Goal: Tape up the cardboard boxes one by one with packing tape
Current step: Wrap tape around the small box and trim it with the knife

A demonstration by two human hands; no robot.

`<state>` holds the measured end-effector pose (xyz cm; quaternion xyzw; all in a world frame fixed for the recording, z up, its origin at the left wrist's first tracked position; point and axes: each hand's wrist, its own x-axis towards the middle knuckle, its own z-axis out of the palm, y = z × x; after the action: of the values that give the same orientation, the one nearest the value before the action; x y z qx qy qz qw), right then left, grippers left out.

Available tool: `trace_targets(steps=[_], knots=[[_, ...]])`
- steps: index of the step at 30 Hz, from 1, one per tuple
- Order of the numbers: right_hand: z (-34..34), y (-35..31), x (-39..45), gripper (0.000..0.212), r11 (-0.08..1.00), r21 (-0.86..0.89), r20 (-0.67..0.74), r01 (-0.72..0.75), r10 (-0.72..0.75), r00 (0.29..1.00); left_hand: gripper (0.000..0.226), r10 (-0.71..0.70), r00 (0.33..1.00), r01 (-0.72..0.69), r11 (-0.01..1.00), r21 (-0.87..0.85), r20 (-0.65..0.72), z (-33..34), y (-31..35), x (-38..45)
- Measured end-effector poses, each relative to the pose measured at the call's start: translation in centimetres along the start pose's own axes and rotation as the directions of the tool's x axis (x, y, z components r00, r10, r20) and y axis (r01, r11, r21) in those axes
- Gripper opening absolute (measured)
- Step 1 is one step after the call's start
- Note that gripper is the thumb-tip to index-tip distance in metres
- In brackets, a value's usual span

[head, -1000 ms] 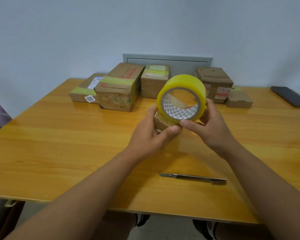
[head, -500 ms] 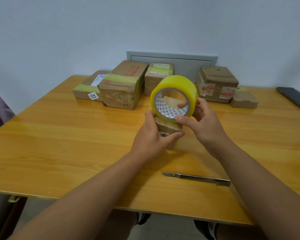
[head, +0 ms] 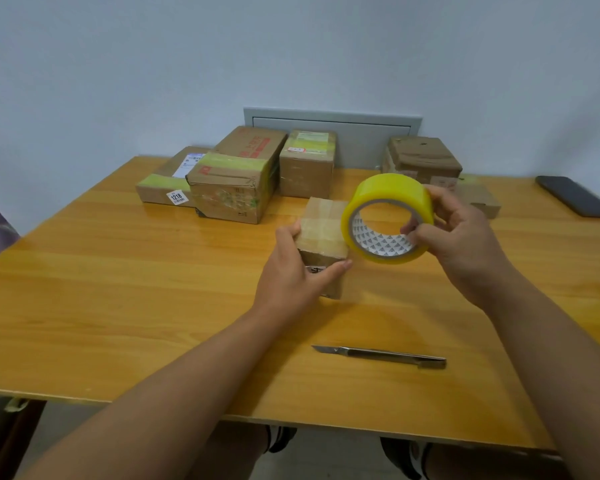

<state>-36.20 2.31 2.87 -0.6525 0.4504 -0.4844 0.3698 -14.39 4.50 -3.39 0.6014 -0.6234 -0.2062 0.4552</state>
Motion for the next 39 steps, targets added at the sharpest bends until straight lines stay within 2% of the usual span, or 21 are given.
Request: trace_targets(steps=[7, 9, 10, 13, 15, 17, 18, 20, 23, 32, 37, 39], knots=[[-0.4, 0.7, -0.1, 0.056, 1.000, -0.019, 0.015, -0.018, 0.018, 1.000, 0.091, 0.009, 1.000, -0.009, 0.999, 0.042, 0.005, -0.1, -0.2, 0.2], [-0.5, 0.7, -0.1, 0.055, 1.000, -0.025, 0.022, -0.012, 0.012, 1.000, 0.096, 0.044, 0.999, -0.048, 0.989, 0.137, 0.031, -0.4, -0.1, 0.3], [-0.5, 0.8, -0.1, 0.055, 0.999, -0.033, 0.023, -0.009, 0.010, 1.000, 0.097, 0.093, 0.995, -0.099, 0.966, 0.238, 0.039, -0.6, -0.1, 0.4], [-0.5, 0.8, 0.1, 0.056, 0.999, -0.051, 0.017, -0.005, 0.006, 1.000, 0.090, 0.339, 0.937, -0.327, 0.757, 0.565, 0.087, -1.1, 0.2, 1.2], [-0.5, 0.8, 0.2, 0.058, 0.999, -0.052, 0.016, 0.000, 0.000, 1.000, 0.088, 0.442, 0.874, -0.459, 0.609, 0.647, 0.203, -1.4, 0.7, 1.7], [-0.4, 0.9, 0.2, 0.059, 0.999, -0.051, 0.017, 0.006, -0.005, 1.000, 0.084, 0.453, 0.836, -0.531, 0.521, 0.668, 0.311, -1.6, 1.2, 2.0], [-0.4, 0.9, 0.2, 0.059, 0.999, -0.052, 0.018, 0.006, -0.005, 1.000, 0.084, 0.436, 0.831, -0.546, 0.516, 0.660, 0.346, -1.7, 1.4, 2.1], [-0.4, 1.0, 0.2, 0.060, 0.999, -0.051, 0.018, 0.004, -0.003, 1.000, 0.084, 0.371, 0.843, -0.538, 0.569, 0.621, 0.390, -1.8, 1.5, 2.2], [-0.3, 1.1, 0.3, 0.061, 0.999, -0.042, 0.019, 0.011, -0.010, 1.000, 0.082, 0.322, 0.859, -0.509, 0.620, 0.597, 0.398, -1.7, 1.6, 2.0], [0.3, 2.8, 0.6, 0.066, 0.995, 0.089, 0.019, -0.042, 0.041, 0.999, 0.073, 0.261, 0.898, -0.438, 0.608, 0.662, 0.355, -1.3, 1.9, 1.3], [0.2, 3.7, 0.2, 0.071, 0.980, 0.168, 0.073, -0.110, 0.099, 0.992, 0.075, 0.318, 0.868, -0.496, 0.560, 0.664, 0.381, -1.4, 2.1, 1.4], [0.2, 4.1, -0.1, 0.078, 0.976, 0.177, 0.092, -0.127, 0.112, 0.989, 0.072, 0.299, 0.864, -0.502, 0.579, 0.642, 0.405, -1.6, 2.2, 1.5]])
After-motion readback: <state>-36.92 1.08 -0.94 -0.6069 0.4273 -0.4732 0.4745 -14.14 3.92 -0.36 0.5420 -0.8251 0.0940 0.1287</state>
